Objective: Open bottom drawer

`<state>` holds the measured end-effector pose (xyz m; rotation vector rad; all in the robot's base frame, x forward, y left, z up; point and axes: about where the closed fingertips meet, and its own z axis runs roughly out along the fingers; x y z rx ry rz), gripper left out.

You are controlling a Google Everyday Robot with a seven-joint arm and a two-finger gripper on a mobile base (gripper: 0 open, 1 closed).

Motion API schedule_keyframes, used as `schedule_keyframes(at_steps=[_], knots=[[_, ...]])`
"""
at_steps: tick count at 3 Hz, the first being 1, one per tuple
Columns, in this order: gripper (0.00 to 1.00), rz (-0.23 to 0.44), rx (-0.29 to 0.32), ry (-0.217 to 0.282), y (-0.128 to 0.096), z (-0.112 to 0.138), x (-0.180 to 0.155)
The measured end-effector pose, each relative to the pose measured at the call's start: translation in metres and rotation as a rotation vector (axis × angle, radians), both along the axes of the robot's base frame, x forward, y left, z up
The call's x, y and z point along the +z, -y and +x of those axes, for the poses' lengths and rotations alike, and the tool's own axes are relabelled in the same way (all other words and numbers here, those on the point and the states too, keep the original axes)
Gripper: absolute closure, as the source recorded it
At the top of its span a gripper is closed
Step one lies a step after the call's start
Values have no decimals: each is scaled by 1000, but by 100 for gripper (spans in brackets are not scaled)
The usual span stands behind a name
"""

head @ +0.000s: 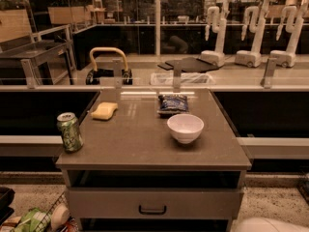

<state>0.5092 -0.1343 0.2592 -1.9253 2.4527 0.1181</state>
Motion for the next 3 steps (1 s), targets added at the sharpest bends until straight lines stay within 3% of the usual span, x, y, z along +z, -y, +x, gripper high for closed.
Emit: schedule_keyframes(at_steps=[1,2,3], knots=[[0,183,48,172,25,7,-35],[0,268,84,263,27,11,-48],[0,254,195,329,28,23,-52]])
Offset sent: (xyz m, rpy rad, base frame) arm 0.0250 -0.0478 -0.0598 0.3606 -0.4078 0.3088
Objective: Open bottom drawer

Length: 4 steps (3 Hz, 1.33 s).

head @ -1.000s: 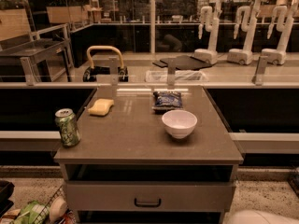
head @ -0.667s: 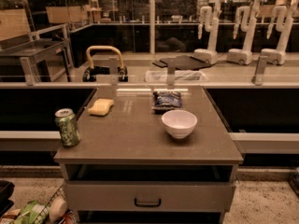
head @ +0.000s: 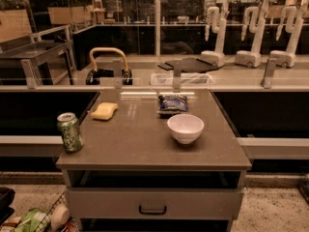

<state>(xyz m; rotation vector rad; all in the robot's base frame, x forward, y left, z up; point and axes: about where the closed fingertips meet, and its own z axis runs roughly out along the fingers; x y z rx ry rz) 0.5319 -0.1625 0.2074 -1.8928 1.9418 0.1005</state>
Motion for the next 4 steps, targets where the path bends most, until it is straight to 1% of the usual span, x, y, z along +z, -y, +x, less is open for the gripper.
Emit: schedule_keyframes(at_steps=[1,2,3,4], knots=[[0,-5,11,5,-1,1,-1],[0,-36,17,5,1,5,-5],[0,-169,46,-11,11,27,-33],[0,-229,18,-19,16,41,-51]])
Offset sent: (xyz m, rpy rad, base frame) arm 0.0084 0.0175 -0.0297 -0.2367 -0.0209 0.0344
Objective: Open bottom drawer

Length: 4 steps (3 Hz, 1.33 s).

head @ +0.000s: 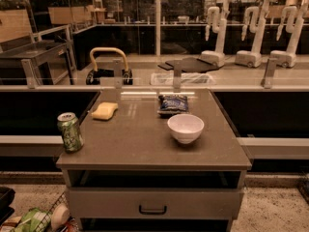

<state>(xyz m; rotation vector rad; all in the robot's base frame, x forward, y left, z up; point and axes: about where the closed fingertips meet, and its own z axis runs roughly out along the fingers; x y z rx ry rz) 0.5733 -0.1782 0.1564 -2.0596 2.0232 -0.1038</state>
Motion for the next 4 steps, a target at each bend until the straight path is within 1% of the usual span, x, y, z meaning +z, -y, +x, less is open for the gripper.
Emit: schedule_keyframes(at_steps=[1,2,3,4], knots=[[0,0,0,0,0,0,0],[26,-71,28,1,3,-3,11],[50,-140,52,14,9,-10,25],[73,-177,53,24,18,-16,39]])
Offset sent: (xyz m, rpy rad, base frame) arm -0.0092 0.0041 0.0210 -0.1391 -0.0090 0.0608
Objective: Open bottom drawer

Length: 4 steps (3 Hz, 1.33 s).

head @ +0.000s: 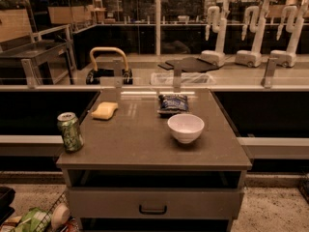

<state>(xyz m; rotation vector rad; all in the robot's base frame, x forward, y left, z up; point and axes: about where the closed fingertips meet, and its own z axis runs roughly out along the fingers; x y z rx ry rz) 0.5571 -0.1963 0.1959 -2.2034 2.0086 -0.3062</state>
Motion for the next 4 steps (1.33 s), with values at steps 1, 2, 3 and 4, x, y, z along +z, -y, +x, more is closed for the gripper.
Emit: schedule_keyframes(at_steps=[1,2,3,4], knots=[[70,0,0,-2,0,-1,-1],[47,0,0,-2,0,-1,-1],[24,0,0,-4,0,-2,-2],[2,0,1,-6,0,-3,-4]])
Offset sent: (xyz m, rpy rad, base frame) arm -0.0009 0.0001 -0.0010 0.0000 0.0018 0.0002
